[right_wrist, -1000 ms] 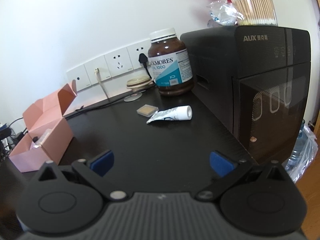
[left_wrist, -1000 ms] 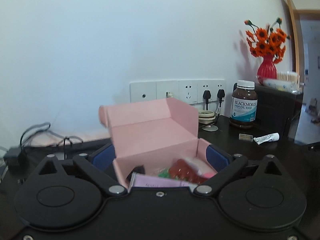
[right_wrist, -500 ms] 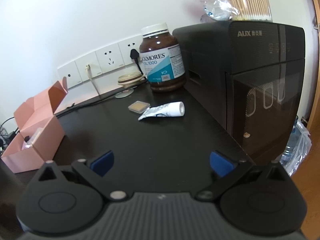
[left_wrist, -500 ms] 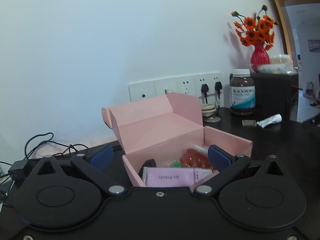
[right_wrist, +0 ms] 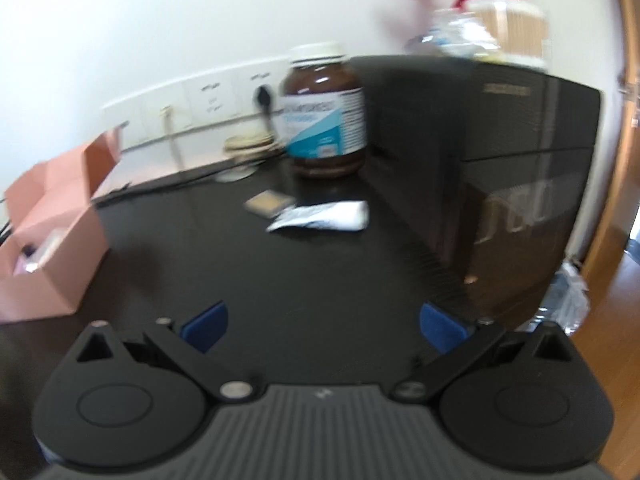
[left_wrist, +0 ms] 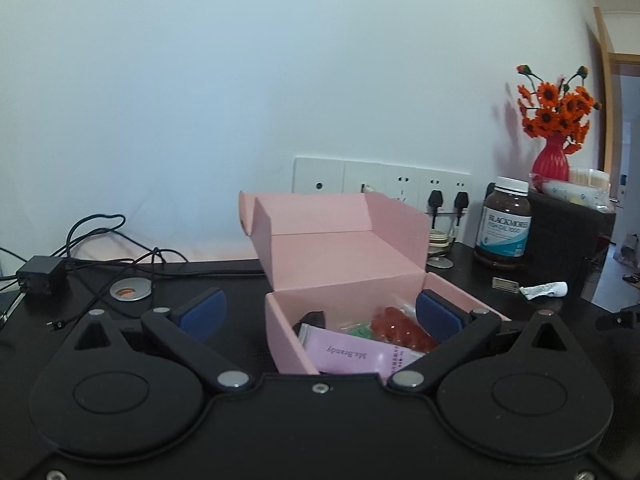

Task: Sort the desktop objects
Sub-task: 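Pull the left gripper back from the open pink box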

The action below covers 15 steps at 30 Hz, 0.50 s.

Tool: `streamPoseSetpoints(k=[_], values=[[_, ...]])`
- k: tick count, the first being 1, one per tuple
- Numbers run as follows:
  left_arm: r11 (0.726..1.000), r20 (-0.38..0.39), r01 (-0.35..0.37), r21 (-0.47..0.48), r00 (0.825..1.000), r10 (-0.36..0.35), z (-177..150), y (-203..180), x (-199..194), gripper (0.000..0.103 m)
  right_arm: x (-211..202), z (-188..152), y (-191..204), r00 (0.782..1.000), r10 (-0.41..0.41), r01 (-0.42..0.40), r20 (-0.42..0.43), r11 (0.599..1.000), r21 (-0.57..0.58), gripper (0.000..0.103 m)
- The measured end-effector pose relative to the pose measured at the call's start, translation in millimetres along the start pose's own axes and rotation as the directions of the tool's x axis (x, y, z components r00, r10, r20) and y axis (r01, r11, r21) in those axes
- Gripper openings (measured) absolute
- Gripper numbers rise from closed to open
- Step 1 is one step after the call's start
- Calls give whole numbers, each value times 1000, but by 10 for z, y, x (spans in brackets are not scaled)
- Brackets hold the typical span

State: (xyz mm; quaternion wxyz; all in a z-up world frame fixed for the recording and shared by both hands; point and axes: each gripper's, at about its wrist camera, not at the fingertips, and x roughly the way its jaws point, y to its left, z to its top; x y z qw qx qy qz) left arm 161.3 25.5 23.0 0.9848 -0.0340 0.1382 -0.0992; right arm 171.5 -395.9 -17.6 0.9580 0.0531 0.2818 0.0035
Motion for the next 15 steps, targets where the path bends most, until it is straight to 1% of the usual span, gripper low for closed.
streamPoseSetpoints(k=[2, 4, 5, 7, 9, 11, 13, 14, 15], values=[[1000, -15, -10, -10, 1000, 9, -14, 34, 42, 103, 7, 12, 100, 999, 41, -41, -11, 999, -21, 102], [1000, -26, 0, -15, 1000, 0, -23, 72, 69, 103, 15, 21, 198, 998, 54, -54, -8, 998, -33, 102], [1000, -28, 3, -19, 1000, -3, -22, 89, 75, 103, 28, 30, 247, 999, 48, -49, -9, 998, -33, 102], [999, -23, 5, -35, 1000, -6, -9, 127, 65, 103, 65, 53, 327, 999, 36, -36, -9, 999, -10, 102], [998, -4, 14, -55, 1000, -14, 11, 163, 36, 103, 98, 82, 380, 999, 52, -52, -10, 998, 45, 102], [997, 25, 18, -70, 1000, -16, 36, 189, -9, 103, 134, 119, 422, 994, 100, -95, -33, 988, 120, 102], [997, 33, 20, -76, 999, -17, 57, 196, -21, 103, 187, 169, 481, 980, 185, -171, -70, 970, 172, 102], [997, 29, 20, -73, 999, -18, 55, 191, -8, 103, 204, 192, 532, 974, 210, -193, -80, 965, 176, 102], [998, 20, 10, -61, 1000, -9, 50, 176, 16, 103, 206, 222, 596, 972, 218, -202, -87, 966, 161, 102]])
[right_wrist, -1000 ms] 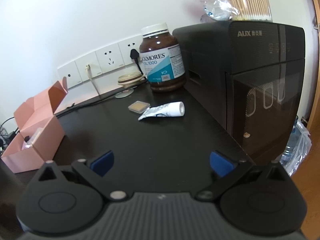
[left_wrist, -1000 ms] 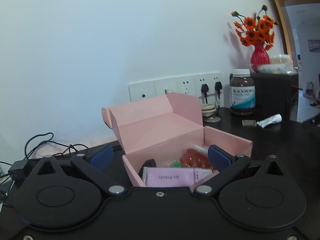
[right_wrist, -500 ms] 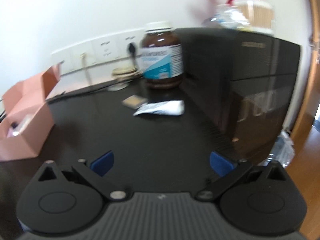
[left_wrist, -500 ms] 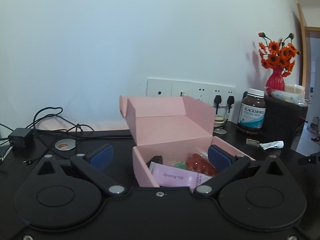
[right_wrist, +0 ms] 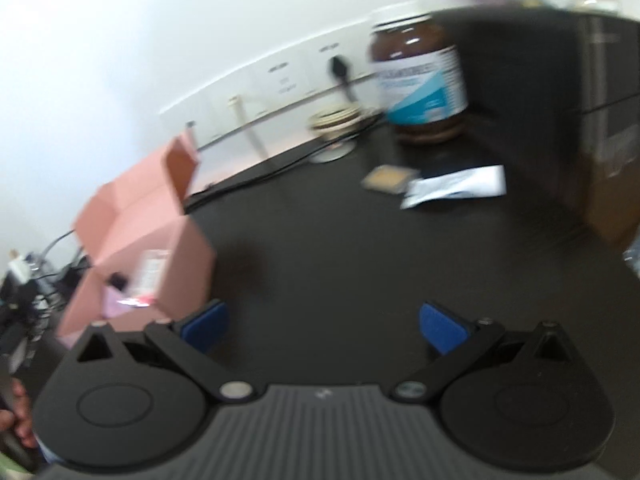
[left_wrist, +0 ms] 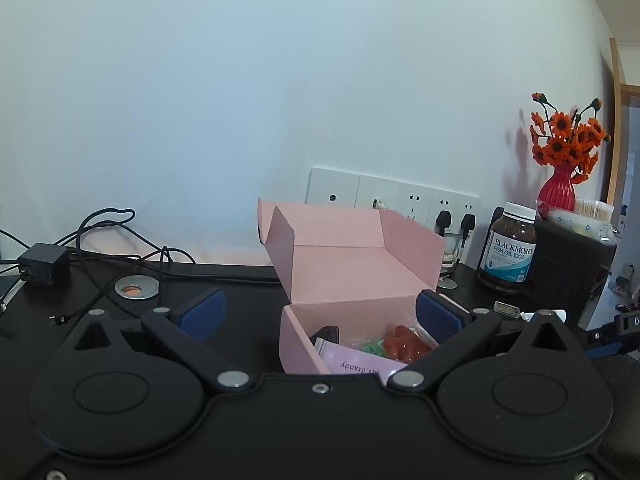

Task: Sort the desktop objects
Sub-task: 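Pull the left gripper back from the open pink box, then move the right gripper toward the raised lid of the pink box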

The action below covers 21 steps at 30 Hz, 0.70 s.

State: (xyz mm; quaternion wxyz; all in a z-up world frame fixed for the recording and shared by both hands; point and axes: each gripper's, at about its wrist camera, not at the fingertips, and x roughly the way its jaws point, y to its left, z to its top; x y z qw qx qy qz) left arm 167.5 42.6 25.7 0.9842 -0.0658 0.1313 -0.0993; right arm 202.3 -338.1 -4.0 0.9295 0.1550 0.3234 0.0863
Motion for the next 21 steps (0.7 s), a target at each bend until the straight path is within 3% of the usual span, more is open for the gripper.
streamPoseSetpoints(k=[3, 8, 13, 21], values=[[998, -24, -34, 48, 999, 35, -3, -53, 48, 103, 23, 58, 198, 1000, 14, -15, -12, 999, -49, 102], [996, -20, -7, 84, 1000, 8, 44, -102, 7, 103, 9, 85, 438, 1000, 26, -25, 9, 995, -99, 102], [991, -31, -31, 128, 999, 35, 9, -142, -10, 103, 44, 117, 583, 1000, -23, 21, -10, 990, -141, 102], [972, -65, -162, 170, 982, 175, -41, -151, 56, 103, 12, 181, 647, 999, -38, 37, -2, 991, -126, 102]])
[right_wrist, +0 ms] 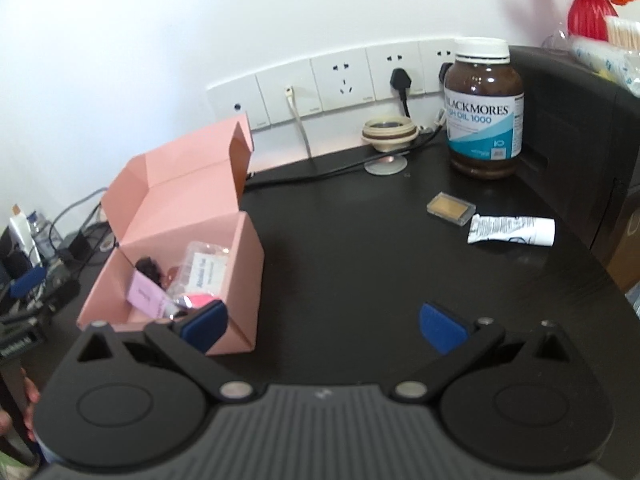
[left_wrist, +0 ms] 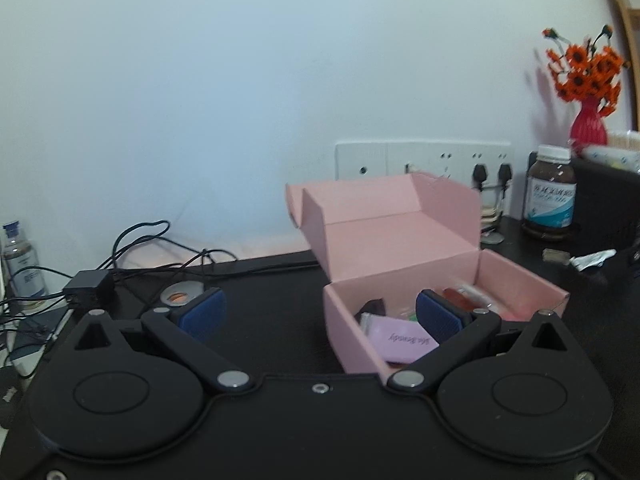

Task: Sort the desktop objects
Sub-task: 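Move the right gripper toward the raised lid of the pink box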

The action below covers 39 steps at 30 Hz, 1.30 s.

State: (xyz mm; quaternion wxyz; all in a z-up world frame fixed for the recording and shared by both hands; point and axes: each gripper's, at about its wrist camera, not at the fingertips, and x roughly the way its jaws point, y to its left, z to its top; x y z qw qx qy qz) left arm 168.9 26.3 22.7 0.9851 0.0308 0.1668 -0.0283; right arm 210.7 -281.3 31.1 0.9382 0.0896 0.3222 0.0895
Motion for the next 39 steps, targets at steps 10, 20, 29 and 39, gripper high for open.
streamPoseSetpoints(k=[10, 20, 29, 39], values=[[999, 18, 1, -41, 1000, 0, 46, 130, -62, 103, 5, 95, 97, 993, 35, -27, 112, 997, -71, 102], [992, 115, 77, -97, 991, -65, 60, 282, -142, 103, 152, 199, 314, 990, 90, -59, 111, 965, -255, 102], [992, 134, 124, -37, 984, -119, 11, 189, -120, 103, 428, 461, 135, 956, 285, -276, 68, 953, -126, 102], [990, 161, 113, -85, 982, -99, 23, 307, -117, 103, 643, 806, 375, 964, 252, -235, 84, 956, -176, 102]])
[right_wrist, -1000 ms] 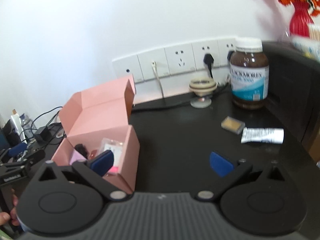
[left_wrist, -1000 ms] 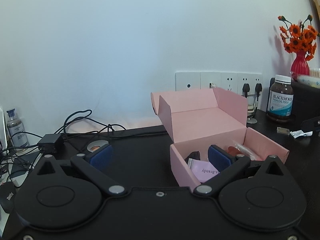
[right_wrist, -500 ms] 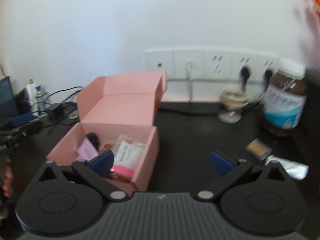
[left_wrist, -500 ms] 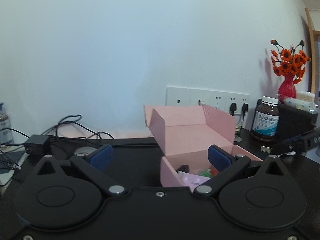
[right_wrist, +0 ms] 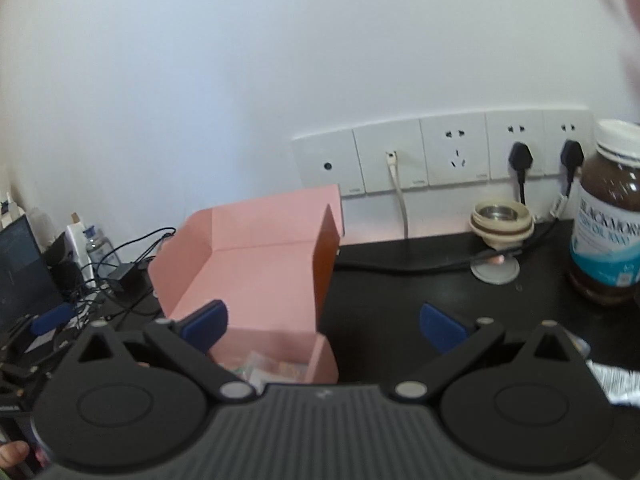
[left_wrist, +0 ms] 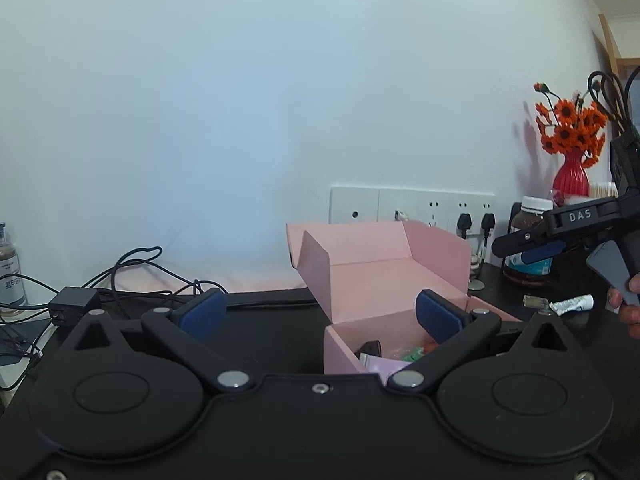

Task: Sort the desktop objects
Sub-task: 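Move the right gripper toward the raised lid of the pink box, then grasp the pink box lid edge with the right gripper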

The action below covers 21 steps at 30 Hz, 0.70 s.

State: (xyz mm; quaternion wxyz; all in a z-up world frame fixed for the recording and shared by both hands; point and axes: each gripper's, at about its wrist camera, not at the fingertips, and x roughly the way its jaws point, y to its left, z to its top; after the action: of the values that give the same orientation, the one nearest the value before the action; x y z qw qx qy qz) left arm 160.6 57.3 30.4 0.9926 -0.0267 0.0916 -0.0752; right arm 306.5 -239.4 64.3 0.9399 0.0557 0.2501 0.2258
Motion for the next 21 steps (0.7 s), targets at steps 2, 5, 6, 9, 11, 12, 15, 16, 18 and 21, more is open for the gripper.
streamPoseSetpoints(k=[2, 5, 6, 9, 11, 12, 15, 16, 18, 21], values=[[1000, 14, -6, -16, 1000, 6, 4, 32, -18, 103, 48, 33, 48, 1000, -1, 2, 18, 1000, -18, 102], [999, 4, -5, -35, 1000, 5, -8, 67, 11, 103, 155, 75, 51, 999, 28, -28, 22, 1000, -5, 102], [999, -3, -2, -43, 1000, 1, -15, 76, 26, 103, 192, 87, 30, 999, 47, -47, 17, 999, 12, 102], [998, -27, 12, -63, 1000, -14, -34, 94, 72, 103, 329, 113, -65, 994, 111, -110, -1, 991, 73, 102], [998, -39, 20, -64, 999, -22, -44, 89, 98, 103, 424, 120, -120, 992, 125, -123, -11, 987, 106, 102], [998, -45, 21, -59, 999, -23, -50, 81, 109, 103, 471, 122, -143, 991, 131, -128, -17, 984, 119, 102], [999, -56, 23, -43, 998, -26, -68, 53, 132, 103, 601, 123, -183, 988, 152, -145, -40, 979, 146, 102], [999, -58, 25, -36, 998, -27, -72, 41, 132, 103, 645, 121, -181, 987, 156, -148, -49, 978, 147, 102], [999, -58, 28, -21, 998, -30, -80, 13, 132, 103, 737, 125, -185, 981, 183, -171, -69, 972, 159, 102], [999, -58, 31, 9, 998, -30, -95, -32, 139, 103, 861, 145, -222, 966, 243, -222, -82, 953, 206, 102]])
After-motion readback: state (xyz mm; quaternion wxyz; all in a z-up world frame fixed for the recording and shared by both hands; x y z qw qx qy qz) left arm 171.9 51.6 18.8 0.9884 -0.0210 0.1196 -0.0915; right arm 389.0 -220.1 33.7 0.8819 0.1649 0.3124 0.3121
